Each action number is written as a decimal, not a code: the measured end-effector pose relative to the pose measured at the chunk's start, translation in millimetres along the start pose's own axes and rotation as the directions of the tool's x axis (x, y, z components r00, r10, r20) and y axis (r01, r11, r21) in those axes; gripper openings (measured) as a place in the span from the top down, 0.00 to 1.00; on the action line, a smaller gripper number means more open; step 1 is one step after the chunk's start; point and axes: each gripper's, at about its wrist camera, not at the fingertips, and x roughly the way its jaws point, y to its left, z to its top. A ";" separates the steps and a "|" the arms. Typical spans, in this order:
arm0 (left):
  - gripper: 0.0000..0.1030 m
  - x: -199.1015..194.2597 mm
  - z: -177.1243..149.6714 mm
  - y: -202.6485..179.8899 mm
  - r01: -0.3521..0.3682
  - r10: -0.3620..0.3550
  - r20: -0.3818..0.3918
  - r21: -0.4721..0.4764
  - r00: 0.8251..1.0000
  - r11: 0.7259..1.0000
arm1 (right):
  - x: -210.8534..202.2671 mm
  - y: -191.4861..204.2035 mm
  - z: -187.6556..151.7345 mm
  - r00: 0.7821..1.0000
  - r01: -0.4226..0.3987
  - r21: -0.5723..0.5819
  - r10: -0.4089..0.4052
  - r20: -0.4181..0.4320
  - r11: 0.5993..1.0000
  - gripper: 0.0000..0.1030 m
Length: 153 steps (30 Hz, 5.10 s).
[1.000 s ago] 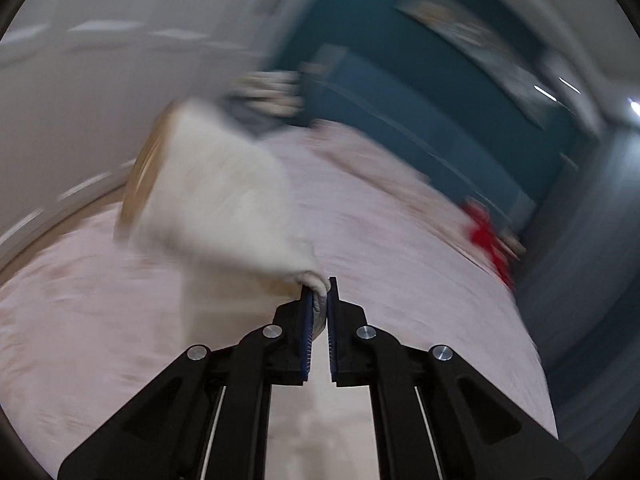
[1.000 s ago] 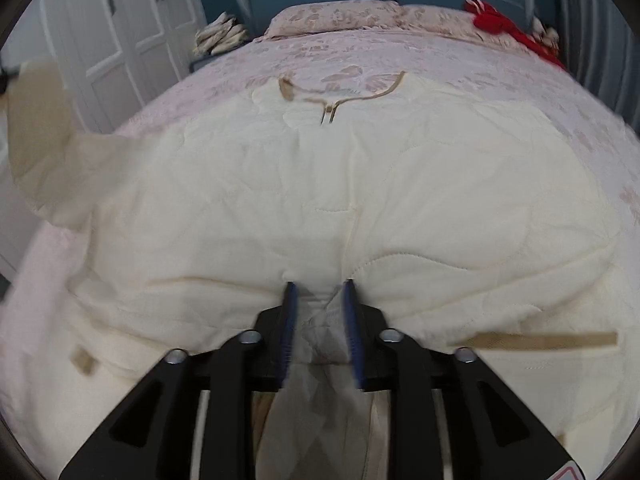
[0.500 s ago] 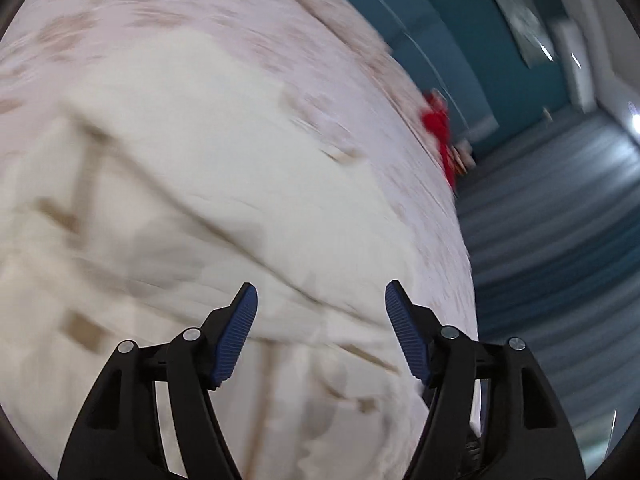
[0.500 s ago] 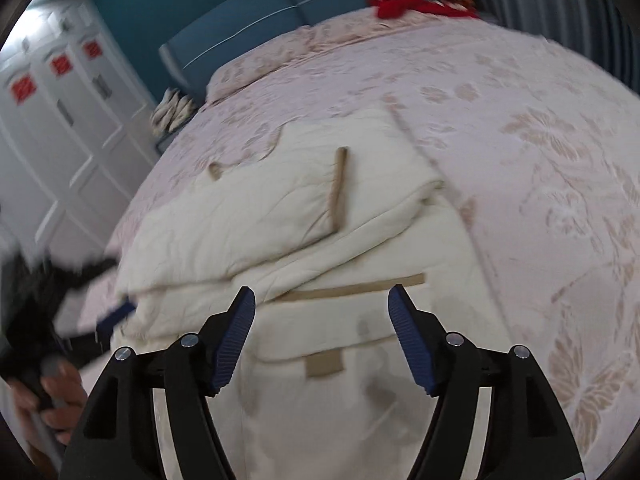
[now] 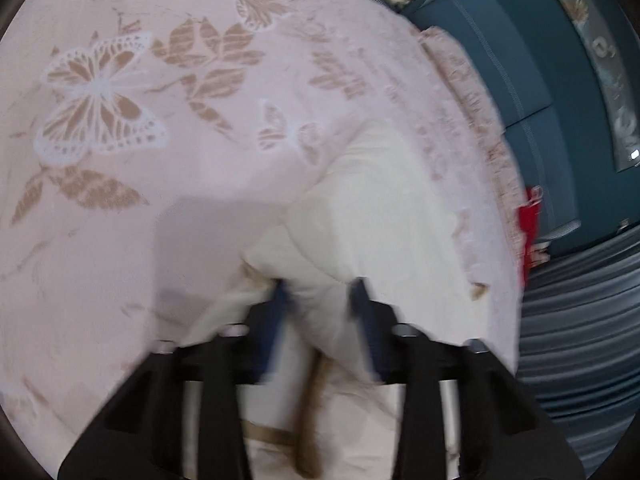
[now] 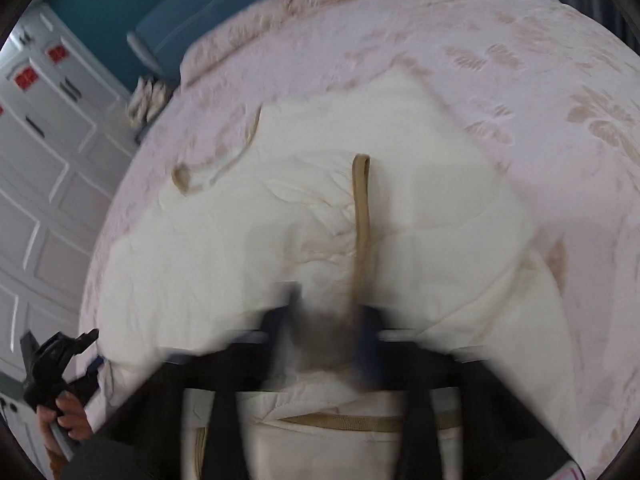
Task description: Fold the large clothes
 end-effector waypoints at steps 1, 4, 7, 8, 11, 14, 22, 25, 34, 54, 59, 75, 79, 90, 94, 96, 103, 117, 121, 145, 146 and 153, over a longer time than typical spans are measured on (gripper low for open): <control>0.86 -4.2 1.1 -3.6 0.004 -0.005 0.018 0.020 1.000 1.000 | -12.9 6.7 2.5 0.999 -0.026 -0.021 0.027 0.042 0.999 0.93; 0.93 -32.4 0.7 -16.0 0.029 -0.037 0.091 0.094 0.995 0.995 | -69.4 25.4 9.6 0.974 -0.104 -0.096 0.120 0.190 0.990 0.94; 0.93 -38.6 -12.4 -18.0 0.006 -0.020 0.096 0.135 0.995 0.991 | -75.3 18.2 4.9 0.974 -0.034 -0.126 0.061 0.217 0.991 0.94; 0.94 -29.8 -18.1 -16.5 -0.031 0.017 0.087 0.156 0.996 0.987 | -56.8 9.7 1.3 0.986 0.015 -0.123 0.006 0.168 0.992 0.95; 0.95 -7.1 -33.9 -6.9 -0.109 0.099 0.066 0.186 0.993 0.976 | -11.4 -11.3 -11.6 0.995 0.091 -0.108 -0.085 0.057 0.990 0.95; 0.94 -1.9 -43.6 -5.7 -0.142 0.126 0.086 0.216 0.988 0.966 | 1.8 -16.0 -19.7 0.993 0.111 -0.116 -0.106 0.049 0.987 0.95; 0.85 -10.4 -53.5 -26.9 -0.276 0.229 0.168 0.362 0.959 0.890 | -17.1 -7.2 -15.4 0.982 0.183 -0.124 -0.174 0.074 0.975 0.82; 0.81 -57.0 -55.5 -46.4 -0.319 0.211 0.287 0.411 0.934 0.854 | -65.1 14.9 -19.2 0.952 0.240 -0.151 -0.202 0.231 0.959 0.78; 0.69 -0.2 -67.3 -107.2 -0.212 0.154 0.152 0.543 0.976 0.813 | -4.1 109.2 -29.9 0.998 0.044 -0.411 -0.024 0.054 0.911 0.79; 0.69 16.8 -79.8 -75.9 -0.310 0.212 0.231 0.585 0.949 0.750 | 4.3 8.4 -25.6 0.983 0.181 -0.226 -0.171 0.063 0.957 1.00; 0.53 -16.2 -12.5 -80.4 -0.277 0.159 0.265 0.501 0.951 0.820 | -29.8 25.8 2.4 0.962 0.249 -0.234 -0.214 0.167 0.940 0.84; 0.45 133.2 74.8 -108.8 -0.316 0.272 0.160 0.468 0.949 0.825 | 189.1 234.9 108.0 0.994 -0.103 -0.381 0.079 -0.078 0.919 0.47; 0.38 134.8 69.6 -93.3 -0.298 0.231 0.200 0.441 0.952 0.847 | 219.4 229.8 98.5 0.989 -0.099 -0.386 0.046 -0.142 0.917 0.64; 0.34 138.6 62.2 -93.5 -0.335 0.234 0.265 0.451 0.935 0.827 | 214.4 207.7 89.7 0.998 -0.059 -0.329 0.052 -0.030 0.942 0.98; 0.33 139.5 61.4 -97.0 -0.363 0.262 0.269 0.463 0.927 0.809 | 165.8 187.2 95.8 0.990 0.070 -0.274 -0.034 0.136 0.959 0.98; 0.33 133.1 61.5 -100.4 -0.376 0.277 0.268 0.464 0.923 0.802 | 134.0 152.2 101.9 0.984 0.068 -0.184 -0.036 0.172 0.980 0.98; 0.28 69.8 13.3 -178.0 -0.190 0.041 0.249 0.611 0.968 0.768 | 88.3 47.4 121.3 0.981 0.142 -0.098 -0.126 0.148 0.985 0.90; 0.31 235.0 -110.9 -297.5 -0.041 0.161 -0.073 0.793 0.984 0.608 | 107.9 -32.1 135.5 0.995 0.046 0.019 -0.047 0.092 0.999 1.00; 0.31 233.4 -106.1 -289.0 -0.087 0.139 -0.003 0.767 0.990 0.636 | 108.4 -43.5 136.3 0.984 0.082 0.095 -0.096 0.150 0.992 1.00; 0.30 191.3 -11.7 -200.0 -0.323 0.237 0.221 0.716 0.946 0.619 | 180.7 94.6 134.8 1.000 0.008 -0.279 -0.016 -0.027 0.960 1.00; 0.30 191.2 -11.7 -198.9 -0.322 0.232 0.226 0.714 0.946 0.622 | 180.7 92.5 134.0 1.000 0.020 -0.261 -0.022 -0.004 0.965 1.00; 0.28 195.2 -13.0 -195.2 -0.332 0.213 0.255 0.705 0.943 0.627 | 180.1 93.9 129.0 0.996 0.079 -0.266 -0.064 0.063 0.961 1.00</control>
